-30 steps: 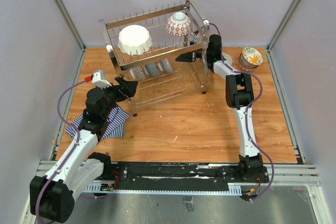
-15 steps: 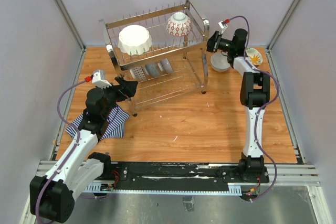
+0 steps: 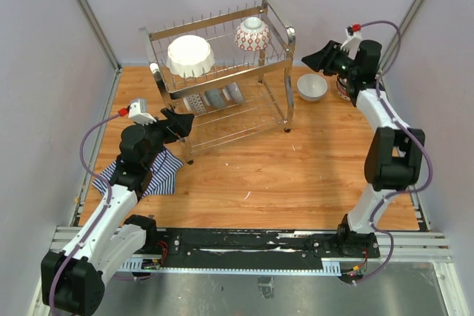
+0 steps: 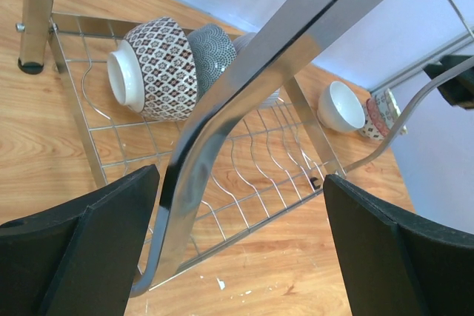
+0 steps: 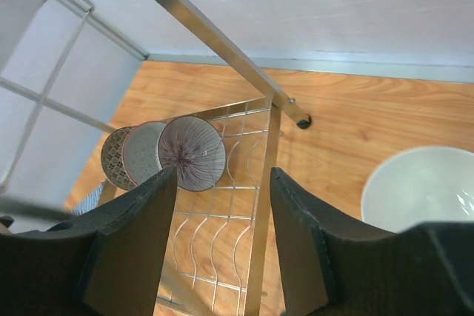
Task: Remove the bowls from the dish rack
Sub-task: Pick up the bowl from the dish rack.
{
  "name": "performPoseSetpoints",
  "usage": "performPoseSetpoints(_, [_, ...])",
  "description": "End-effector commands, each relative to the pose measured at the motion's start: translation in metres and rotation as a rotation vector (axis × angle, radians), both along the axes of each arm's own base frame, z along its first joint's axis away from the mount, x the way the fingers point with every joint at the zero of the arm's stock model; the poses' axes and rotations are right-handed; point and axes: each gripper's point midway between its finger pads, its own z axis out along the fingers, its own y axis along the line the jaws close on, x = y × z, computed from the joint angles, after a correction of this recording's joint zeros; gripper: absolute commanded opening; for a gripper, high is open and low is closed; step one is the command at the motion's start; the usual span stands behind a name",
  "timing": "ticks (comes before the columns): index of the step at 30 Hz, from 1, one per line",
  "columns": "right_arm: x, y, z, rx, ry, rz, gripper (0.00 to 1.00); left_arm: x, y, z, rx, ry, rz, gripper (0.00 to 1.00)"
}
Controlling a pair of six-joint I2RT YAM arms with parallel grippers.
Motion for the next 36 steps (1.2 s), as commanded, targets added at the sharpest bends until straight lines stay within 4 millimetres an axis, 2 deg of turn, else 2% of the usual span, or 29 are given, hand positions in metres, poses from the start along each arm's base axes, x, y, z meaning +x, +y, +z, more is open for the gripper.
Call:
performPoseSetpoints(1, [-0.028,-0.028,0.006,-0.139,-0.028,-0.23,0.56,-0.005,0.001,0.014,-0.027,-0.036,0.011,0.98])
performPoseSetpoints(4, [-0.06,-0.034,0.006,-0.164,-0.031,-0.316,0.59,-0.008,0.004,0.015,-0.037,-0.032,0.024,0.99])
performPoseSetpoints(6, [-0.085,-0.026,0.0,-0.183,-0.04,-0.331,0.59,-0.009,0.005,0.015,-0.039,-0.029,0.034,1.0])
performPoseSetpoints(8, [-0.11,-0.012,-0.002,-0.234,-0.076,-0.338,0.59,-0.011,0.006,0.016,-0.041,-0.032,0.037,1.0])
performPoseSetpoints(12, [-0.158,0.03,0.0,-0.29,-0.175,-0.286,0.6,-0.013,0.008,0.017,-0.041,-0.024,0.046,1.0])
performPoseSetpoints(15, [-0.187,0.056,0.003,-0.24,-0.233,-0.22,0.59,-0.017,0.006,0.017,-0.058,-0.023,0.031,1.0])
performPoseSetpoints(18, [-0.205,0.081,-0.002,-0.237,-0.259,-0.159,0.57,-0.021,0.004,0.016,-0.069,-0.024,0.018,1.0])
performPoseSetpoints(23, [-0.214,0.128,-0.023,-0.259,-0.242,-0.043,0.55,-0.028,0.003,0.016,-0.081,-0.038,0.006,1.0])
performPoseSetpoints(27, [-0.211,0.166,-0.039,-0.247,-0.234,0.005,0.52,-0.033,0.002,0.013,-0.087,-0.037,-0.006,1.0])
performPoseSetpoints(32, [-0.194,0.199,-0.049,-0.24,-0.236,-0.004,0.47,-0.037,0.001,0.015,-0.091,-0.044,-0.016,1.0])
performPoseSetpoints(36, [-0.172,0.215,-0.063,-0.234,-0.212,-0.034,0.45,-0.039,0.001,0.016,-0.09,-0.052,-0.02,1.0])
